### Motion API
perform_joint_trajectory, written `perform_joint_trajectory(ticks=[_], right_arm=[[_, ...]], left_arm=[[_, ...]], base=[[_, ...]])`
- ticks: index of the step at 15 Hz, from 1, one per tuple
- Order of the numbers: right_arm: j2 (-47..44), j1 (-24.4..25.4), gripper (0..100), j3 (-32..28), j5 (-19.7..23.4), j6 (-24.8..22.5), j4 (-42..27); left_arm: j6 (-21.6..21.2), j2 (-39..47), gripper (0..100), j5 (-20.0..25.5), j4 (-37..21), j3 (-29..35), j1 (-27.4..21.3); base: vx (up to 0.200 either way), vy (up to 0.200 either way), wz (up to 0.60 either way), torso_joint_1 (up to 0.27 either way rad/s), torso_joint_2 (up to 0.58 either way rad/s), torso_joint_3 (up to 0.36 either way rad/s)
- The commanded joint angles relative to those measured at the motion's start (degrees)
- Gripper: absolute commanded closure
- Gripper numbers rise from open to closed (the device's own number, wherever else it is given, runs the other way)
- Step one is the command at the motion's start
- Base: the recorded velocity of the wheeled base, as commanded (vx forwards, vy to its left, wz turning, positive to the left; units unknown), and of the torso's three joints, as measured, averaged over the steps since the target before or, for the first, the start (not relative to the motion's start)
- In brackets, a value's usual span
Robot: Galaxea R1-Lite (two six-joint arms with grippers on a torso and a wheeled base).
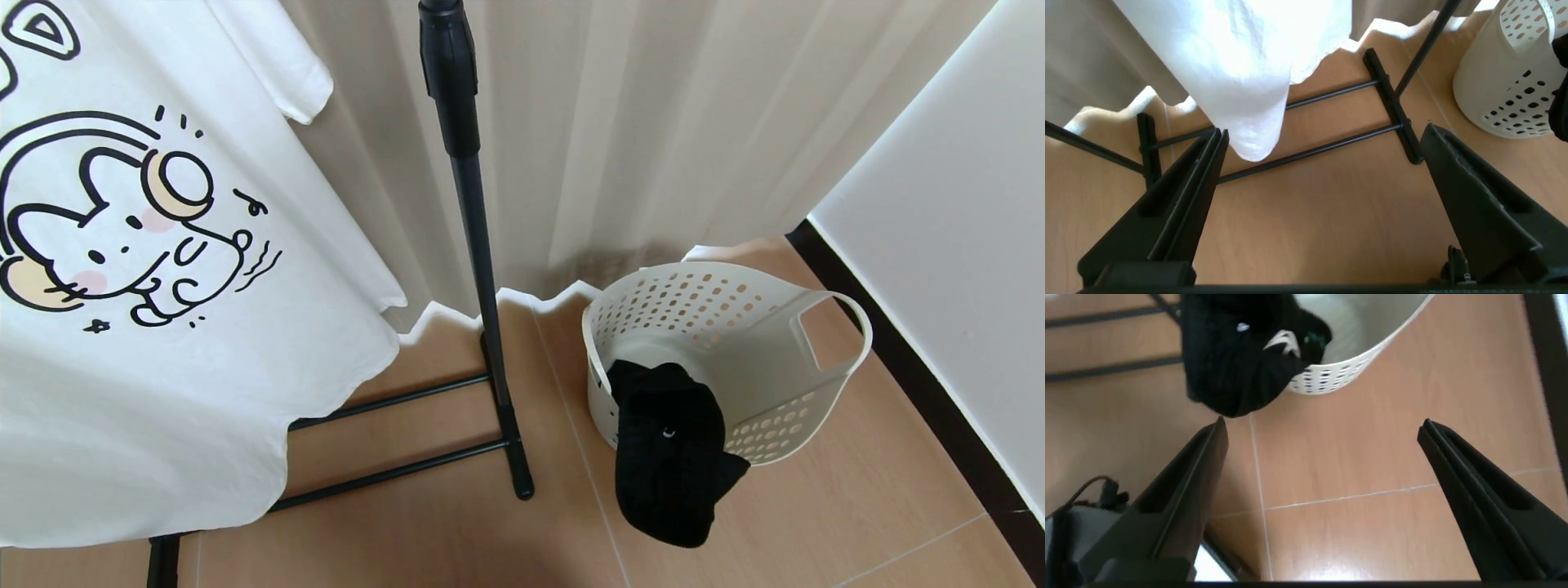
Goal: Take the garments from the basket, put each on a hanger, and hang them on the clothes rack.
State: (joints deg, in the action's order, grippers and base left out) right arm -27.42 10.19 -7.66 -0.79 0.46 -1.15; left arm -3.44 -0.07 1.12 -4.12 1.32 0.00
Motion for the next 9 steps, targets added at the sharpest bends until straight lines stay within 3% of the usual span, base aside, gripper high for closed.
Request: perform_joint_trajectory(ticks=[1,3,9], right_arm=[[-23.6,8.1,0,-6.3,0.2,-2.7,6.0],[-31.2,8.9,0,-9.1,0.1,-6.0,8.8],[-53.6,9.0,0,-24.1,0.0,-25.6,10.8]], left_arm=[[0.0,0.1,0,0.0,0.0,0.0,0.0],[0.0,0.1,0,0.0,0.0,0.0,0.0],[0.0,0.1,0,0.0,0.0,0.0,0.0]], base=[[0.000,0.000,0.00,0.000,0.00,0.000],[0.000,0.000,0.00,0.000,0.00,0.000],[0.000,0.000,0.00,0.000,0.00,0.000]])
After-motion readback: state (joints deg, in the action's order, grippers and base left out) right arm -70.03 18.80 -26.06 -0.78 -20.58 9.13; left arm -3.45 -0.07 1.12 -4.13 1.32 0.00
